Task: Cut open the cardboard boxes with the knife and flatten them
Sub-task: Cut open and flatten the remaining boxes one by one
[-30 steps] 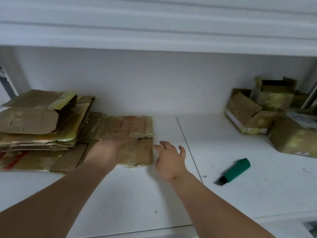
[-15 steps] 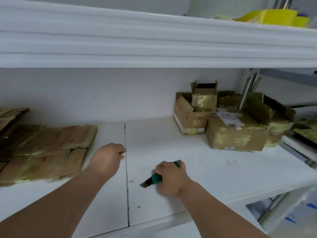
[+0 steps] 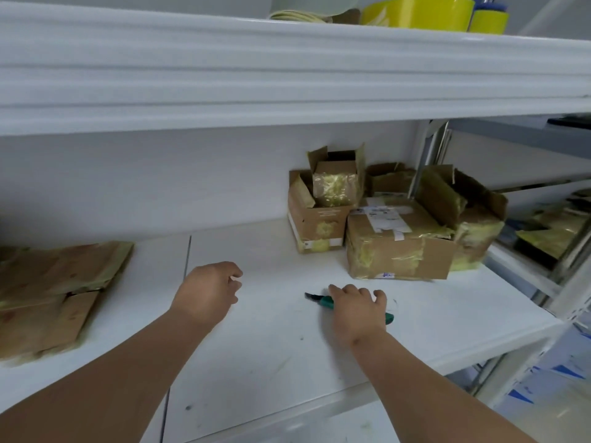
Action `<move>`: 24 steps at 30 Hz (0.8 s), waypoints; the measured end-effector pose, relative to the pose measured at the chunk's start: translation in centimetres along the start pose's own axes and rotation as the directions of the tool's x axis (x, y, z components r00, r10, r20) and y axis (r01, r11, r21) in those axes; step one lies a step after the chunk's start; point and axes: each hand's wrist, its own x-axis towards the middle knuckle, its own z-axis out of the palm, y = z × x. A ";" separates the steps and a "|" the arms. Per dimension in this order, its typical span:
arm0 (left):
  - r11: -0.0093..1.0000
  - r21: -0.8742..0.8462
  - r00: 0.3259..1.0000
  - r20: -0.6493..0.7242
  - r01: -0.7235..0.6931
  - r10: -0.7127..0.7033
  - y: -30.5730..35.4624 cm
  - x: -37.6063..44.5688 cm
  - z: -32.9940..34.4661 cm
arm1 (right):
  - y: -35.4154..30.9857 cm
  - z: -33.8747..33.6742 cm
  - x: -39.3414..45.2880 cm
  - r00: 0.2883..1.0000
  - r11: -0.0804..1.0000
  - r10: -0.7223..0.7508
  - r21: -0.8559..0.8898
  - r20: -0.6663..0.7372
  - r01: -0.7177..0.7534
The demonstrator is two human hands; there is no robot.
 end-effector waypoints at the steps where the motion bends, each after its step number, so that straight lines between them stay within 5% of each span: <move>1: 1.000 -0.008 1.000 0.002 -0.011 0.011 0.5 0.6 0.3 | 0.3 -0.2 0.4 1.000 0.999 -0.005 0.034 -0.012 0.006; 10: 0.961 0.067 0.963 0.025 -0.269 0.268 6.6 5.9 4.6 | 4.8 -2.4 2.6 0.956 0.952 0.141 0.300 -0.258 -0.059; 20: 0.960 -0.271 0.988 -0.112 0.072 -0.105 11.6 9.5 4.9 | 6.6 -8.0 7.6 0.817 0.921 0.048 0.341 -0.574 0.186; 24: 0.964 -0.256 0.972 -0.199 0.074 -0.127 12.6 10.2 4.4 | 6.5 -11.7 11.0 0.906 0.901 -0.030 0.381 -0.423 0.208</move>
